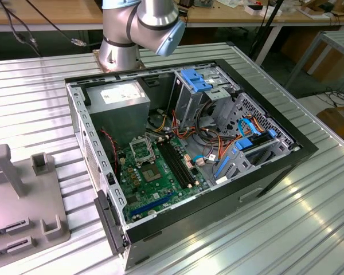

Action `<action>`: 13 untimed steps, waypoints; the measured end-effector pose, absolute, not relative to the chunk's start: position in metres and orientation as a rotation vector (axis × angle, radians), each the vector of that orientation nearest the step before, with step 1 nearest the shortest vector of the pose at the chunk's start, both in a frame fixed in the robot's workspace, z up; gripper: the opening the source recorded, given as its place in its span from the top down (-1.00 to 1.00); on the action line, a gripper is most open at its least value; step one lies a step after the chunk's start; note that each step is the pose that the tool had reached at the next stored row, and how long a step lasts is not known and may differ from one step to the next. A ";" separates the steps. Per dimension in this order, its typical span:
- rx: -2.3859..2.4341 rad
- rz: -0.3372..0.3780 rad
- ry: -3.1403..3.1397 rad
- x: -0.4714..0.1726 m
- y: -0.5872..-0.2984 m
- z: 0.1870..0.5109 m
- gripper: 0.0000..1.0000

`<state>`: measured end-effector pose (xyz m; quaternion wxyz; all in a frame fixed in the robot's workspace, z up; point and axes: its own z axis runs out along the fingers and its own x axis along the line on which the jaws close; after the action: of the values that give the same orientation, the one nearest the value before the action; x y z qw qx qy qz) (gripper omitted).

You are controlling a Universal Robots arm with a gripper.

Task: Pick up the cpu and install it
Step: 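Pick up the cpu and move it towards the insertion slot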

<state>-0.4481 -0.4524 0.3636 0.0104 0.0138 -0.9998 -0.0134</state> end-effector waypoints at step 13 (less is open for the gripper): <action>0.043 -0.042 -3.119 -0.432 -0.452 0.364 0.06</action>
<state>-0.4317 -0.4524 0.3636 0.0109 0.0138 -0.9998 -0.0134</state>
